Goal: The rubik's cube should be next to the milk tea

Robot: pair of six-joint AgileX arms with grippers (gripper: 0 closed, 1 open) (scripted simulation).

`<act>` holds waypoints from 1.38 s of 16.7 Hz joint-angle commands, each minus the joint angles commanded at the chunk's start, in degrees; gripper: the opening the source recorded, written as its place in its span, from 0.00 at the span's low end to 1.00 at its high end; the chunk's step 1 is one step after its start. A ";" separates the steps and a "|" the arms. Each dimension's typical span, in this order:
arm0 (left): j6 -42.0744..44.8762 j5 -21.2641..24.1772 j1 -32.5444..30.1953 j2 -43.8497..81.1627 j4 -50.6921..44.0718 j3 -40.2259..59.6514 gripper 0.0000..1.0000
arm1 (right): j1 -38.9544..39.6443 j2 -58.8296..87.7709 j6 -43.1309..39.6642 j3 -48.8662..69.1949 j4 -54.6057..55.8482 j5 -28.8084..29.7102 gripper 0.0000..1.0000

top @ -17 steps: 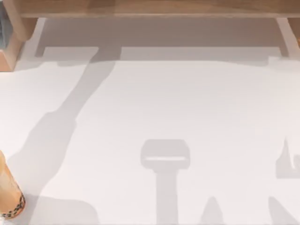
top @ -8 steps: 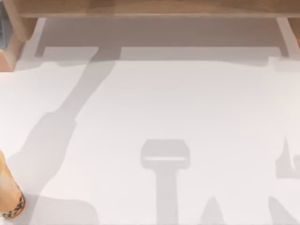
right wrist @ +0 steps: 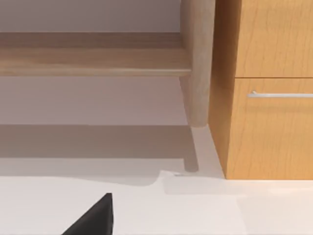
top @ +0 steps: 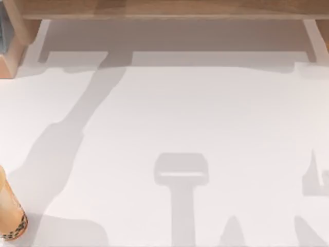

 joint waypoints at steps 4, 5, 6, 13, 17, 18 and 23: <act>0.08 -0.04 -0.17 0.05 -0.61 0.74 0.00 | 0.00 0.00 0.00 0.00 0.00 0.00 1.00; 0.08 -0.05 -0.18 0.19 -1.20 1.47 0.00 | 0.00 0.00 0.00 0.00 0.00 0.00 1.00; 0.08 -0.04 -0.18 0.27 -1.82 2.22 0.00 | 0.00 0.00 0.00 0.00 0.00 0.00 1.00; 0.35 0.06 0.24 -0.45 -2.38 3.04 0.00 | 0.00 0.00 0.00 0.00 0.00 0.00 1.00; 2.94 1.34 6.72 -6.72 -4.24 3.55 0.00 | 0.00 0.00 0.00 0.00 0.00 0.00 1.00; 4.03 1.86 9.33 -8.82 -5.45 3.27 0.00 | 0.00 0.00 0.00 0.00 0.00 0.00 1.00; 11.26 5.85 24.58 -18.33 -17.08 -4.13 0.00 | 0.00 0.00 0.00 0.00 0.00 0.00 1.00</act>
